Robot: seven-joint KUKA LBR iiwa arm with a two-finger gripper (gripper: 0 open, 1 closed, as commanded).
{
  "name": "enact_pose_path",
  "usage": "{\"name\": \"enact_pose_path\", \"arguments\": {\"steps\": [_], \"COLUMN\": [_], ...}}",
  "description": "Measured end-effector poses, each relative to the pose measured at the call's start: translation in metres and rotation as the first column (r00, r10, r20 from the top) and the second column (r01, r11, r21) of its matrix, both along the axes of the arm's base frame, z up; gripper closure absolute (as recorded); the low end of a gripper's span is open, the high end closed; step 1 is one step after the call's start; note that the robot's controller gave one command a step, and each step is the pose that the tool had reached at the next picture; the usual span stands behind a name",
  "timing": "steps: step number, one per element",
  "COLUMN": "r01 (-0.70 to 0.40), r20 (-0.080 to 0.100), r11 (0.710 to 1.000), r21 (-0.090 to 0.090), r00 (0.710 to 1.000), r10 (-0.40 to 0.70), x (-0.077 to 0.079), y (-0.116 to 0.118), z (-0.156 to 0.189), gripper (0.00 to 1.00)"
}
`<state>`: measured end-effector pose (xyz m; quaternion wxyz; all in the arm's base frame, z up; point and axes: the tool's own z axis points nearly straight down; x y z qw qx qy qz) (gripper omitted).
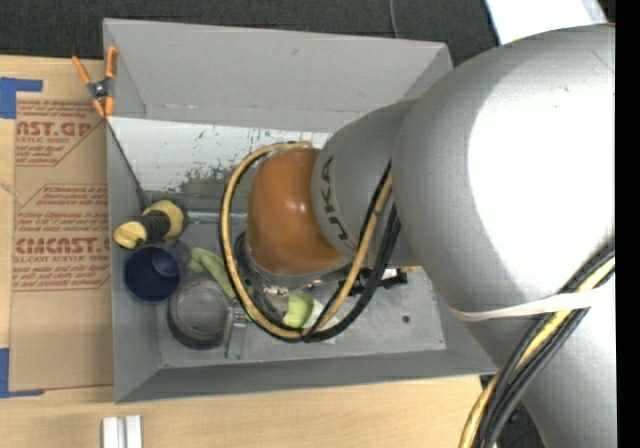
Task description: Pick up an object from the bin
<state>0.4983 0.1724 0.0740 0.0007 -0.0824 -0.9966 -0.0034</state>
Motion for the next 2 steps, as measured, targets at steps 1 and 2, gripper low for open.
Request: {"name": "enact_pose_path", "arguments": {"steps": [1,2], "r01": [0.0,0.002], "r20": [0.0,0.004], "r11": [1.0,1.0], "r21": [0.0,0.0], "r00": [1.0,1.0], "r10": [0.0,-0.002], "x": [0.0,0.0], "y": [0.0,-0.001], "z": [0.0,0.012], "gripper": [1.0,1.0]}}
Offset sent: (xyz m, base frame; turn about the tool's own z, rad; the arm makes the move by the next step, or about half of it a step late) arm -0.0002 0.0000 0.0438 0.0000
